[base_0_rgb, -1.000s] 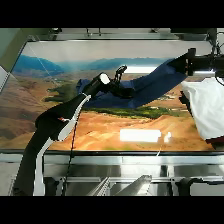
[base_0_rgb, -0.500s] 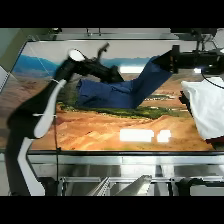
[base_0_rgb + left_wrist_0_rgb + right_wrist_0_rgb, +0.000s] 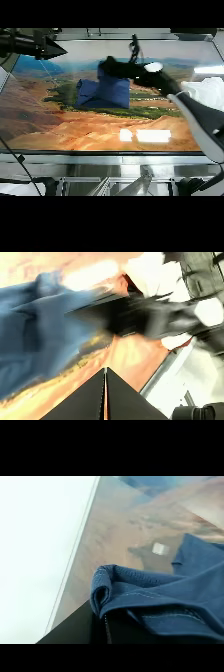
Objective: Fold the shirts.
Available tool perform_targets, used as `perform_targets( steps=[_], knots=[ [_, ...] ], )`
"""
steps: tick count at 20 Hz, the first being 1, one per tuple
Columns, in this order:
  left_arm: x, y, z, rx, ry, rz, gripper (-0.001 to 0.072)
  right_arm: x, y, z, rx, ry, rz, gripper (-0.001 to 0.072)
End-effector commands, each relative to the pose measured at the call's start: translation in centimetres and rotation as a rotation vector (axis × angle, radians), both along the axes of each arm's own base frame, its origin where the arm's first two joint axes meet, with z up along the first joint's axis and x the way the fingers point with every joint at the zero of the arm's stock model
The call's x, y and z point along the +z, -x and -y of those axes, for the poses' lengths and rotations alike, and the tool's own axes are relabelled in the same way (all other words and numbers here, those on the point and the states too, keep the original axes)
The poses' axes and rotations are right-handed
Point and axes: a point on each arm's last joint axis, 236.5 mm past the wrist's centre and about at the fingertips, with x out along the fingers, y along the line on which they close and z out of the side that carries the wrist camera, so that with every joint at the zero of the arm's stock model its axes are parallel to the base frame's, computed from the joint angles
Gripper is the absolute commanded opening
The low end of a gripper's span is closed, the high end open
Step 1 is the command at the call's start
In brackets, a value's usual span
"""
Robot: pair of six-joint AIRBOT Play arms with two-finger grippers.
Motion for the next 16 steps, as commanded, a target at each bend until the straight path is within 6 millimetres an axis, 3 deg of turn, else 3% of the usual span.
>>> perform_targets(
  steps=[1,2,4,5,6,8,9,12,16],
  knots=[
    [-0.3,2.3,-2.2,0.023,-0.015,0.008,0.0008,-3.8,1.0,-8.1,0.028,-0.086,0.022,0.0502],
    [-1.1,2.7,-2.3,0.025,-0.01,-0.015,0.0018,-3.6,2.5,-10.0,0.114,-0.149,0.023,0.0654],
    [-2.3,3.5,-2.1,0.022,-0.001,-0.052,0.0018,-2.6,4.4,-11.1,0.221,-0.208,0.036,0.0648],
    [-2.7,3.8,-2.1,0.021,0.001,-0.06,0.0018,-1.9,4.6,-10.6,0.245,-0.221,0.05,0.0466],
    [-3.1,4.0,-2.0,0.02,0.004,-0.072,0.0018,-0.9,4.8,-9.8,0.278,-0.241,0.06,0.0101],
    [-3.5,4.3,-2.0,0.016,0.006,-0.087,0.0018,0.2,4.0,-7.5,0.302,-0.248,0.02,0.0075],
    [-3.5,4.4,-2.0,0.012,0.006,-0.09,0.0018,0.5,3.8,-6.1,0.324,-0.218,0.02,0.0013],
    [-3.6,5.2,-1.8,-0.019,0.005,-0.108,0.0017,-0.5,2.7,0.1,0.347,0.003,-0.029,0.0013],
    [-3.2,6.7,-2.0,-0.053,-0.008,-0.119,0.0017,-0.3,3.2,12.9,0.348,0.326,-0.128,0.0012]
  ],
)
